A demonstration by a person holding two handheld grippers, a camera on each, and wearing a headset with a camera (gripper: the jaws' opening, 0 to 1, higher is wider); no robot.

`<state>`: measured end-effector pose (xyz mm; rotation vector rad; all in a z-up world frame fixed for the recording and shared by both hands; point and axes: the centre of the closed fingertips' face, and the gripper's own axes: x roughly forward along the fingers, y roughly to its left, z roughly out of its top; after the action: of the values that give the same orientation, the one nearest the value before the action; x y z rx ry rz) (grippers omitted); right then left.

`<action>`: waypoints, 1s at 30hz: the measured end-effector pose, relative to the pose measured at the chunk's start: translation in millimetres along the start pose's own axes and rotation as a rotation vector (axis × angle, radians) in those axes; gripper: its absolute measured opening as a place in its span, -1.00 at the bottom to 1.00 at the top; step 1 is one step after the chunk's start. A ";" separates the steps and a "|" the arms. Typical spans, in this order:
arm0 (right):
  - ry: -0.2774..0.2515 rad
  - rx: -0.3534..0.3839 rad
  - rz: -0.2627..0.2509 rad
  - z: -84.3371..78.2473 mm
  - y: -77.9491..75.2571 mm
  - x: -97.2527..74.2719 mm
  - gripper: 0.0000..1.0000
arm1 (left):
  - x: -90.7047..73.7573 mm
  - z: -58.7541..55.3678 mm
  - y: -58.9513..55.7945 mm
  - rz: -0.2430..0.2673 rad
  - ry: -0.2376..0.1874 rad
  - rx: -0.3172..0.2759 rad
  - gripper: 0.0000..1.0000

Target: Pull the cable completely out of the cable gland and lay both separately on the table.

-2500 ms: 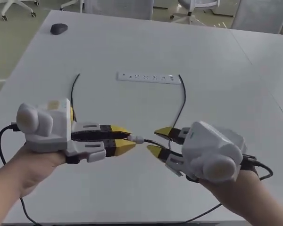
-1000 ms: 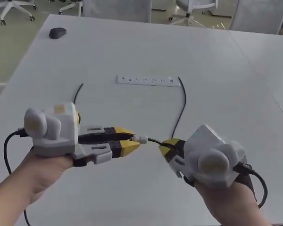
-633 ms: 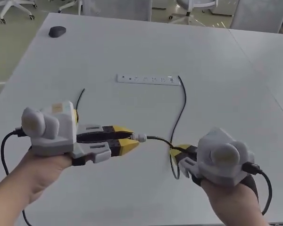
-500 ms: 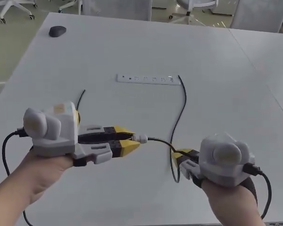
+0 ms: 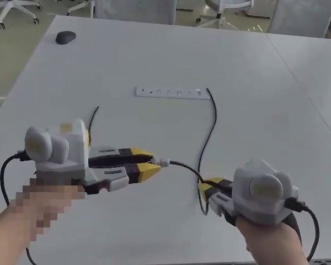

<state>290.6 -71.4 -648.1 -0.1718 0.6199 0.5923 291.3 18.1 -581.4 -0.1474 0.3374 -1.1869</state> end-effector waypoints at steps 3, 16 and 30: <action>-0.019 -0.031 0.012 7.7 6.5 -5.4 -0.85 | 0.1 -2.4 -0.8 0.000 0.011 0.005 -0.71; -0.031 -0.382 0.023 62.1 40.6 -8.1 -0.76 | 0.8 -1.3 -4.3 -0.008 0.006 -0.003 -0.70; 0.008 -0.610 0.061 62.3 60.0 8.7 -0.96 | 1.2 -5.0 -4.3 -0.010 0.020 0.008 -0.70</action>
<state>293.0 2.0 -601.7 -0.7289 0.4374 0.8286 286.2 15.7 -585.1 -0.1304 0.3498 -1.2004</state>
